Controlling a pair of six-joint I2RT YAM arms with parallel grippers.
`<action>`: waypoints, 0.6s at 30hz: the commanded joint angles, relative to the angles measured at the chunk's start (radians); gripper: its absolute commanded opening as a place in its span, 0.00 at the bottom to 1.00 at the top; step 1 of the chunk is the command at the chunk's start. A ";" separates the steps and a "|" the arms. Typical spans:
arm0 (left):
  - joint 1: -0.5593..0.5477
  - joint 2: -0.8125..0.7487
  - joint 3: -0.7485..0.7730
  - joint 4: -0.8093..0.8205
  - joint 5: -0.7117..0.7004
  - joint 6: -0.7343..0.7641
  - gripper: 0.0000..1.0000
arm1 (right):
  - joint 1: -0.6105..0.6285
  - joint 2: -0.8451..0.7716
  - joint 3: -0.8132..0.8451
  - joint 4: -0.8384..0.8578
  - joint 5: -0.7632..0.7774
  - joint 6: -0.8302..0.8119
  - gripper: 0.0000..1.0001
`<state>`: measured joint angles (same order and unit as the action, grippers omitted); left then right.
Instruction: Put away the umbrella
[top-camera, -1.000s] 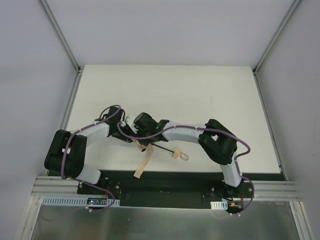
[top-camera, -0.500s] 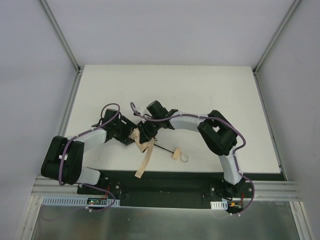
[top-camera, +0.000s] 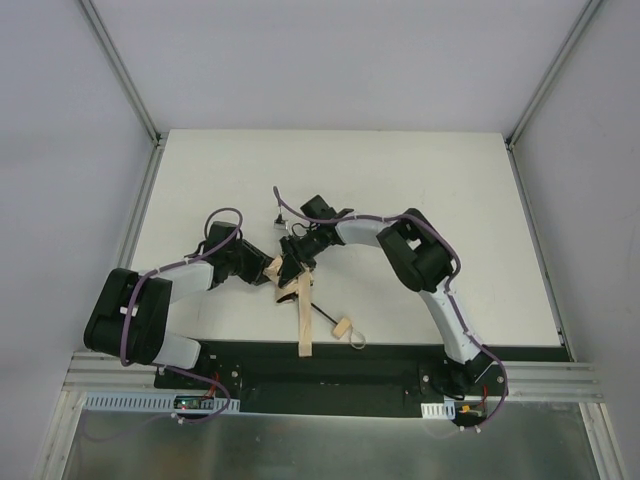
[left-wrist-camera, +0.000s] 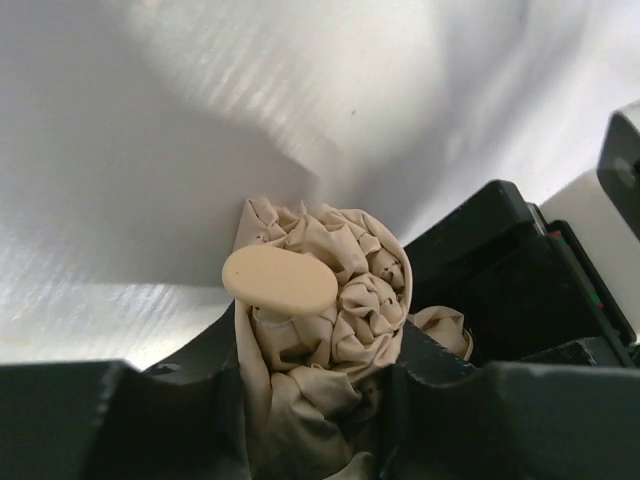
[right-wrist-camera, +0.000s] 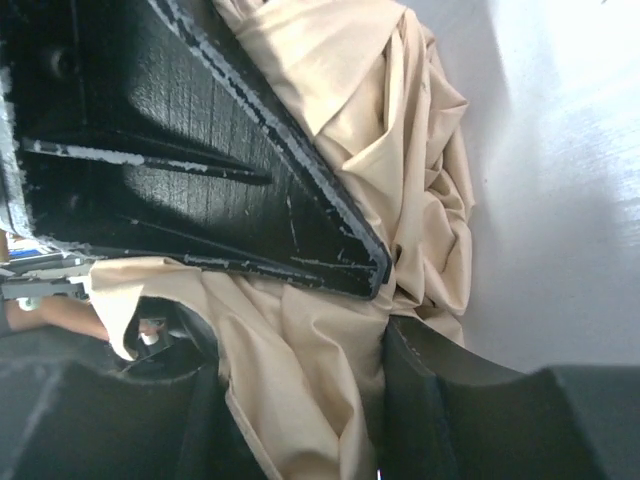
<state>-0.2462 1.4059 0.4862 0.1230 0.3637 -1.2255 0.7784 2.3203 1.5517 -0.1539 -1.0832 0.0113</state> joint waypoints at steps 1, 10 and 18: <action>-0.008 0.087 -0.037 -0.092 -0.063 0.138 0.08 | 0.004 0.031 0.077 -0.223 -0.002 -0.103 0.01; -0.008 0.053 -0.043 -0.222 -0.092 0.040 0.00 | 0.012 -0.237 0.065 -0.309 0.487 -0.160 0.67; -0.008 0.076 0.031 -0.358 -0.037 -0.066 0.00 | 0.177 -0.317 0.022 -0.268 0.790 -0.350 0.88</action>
<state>-0.2432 1.4399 0.5262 0.0093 0.3668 -1.2690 0.8635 2.0159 1.5879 -0.4179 -0.5041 -0.2173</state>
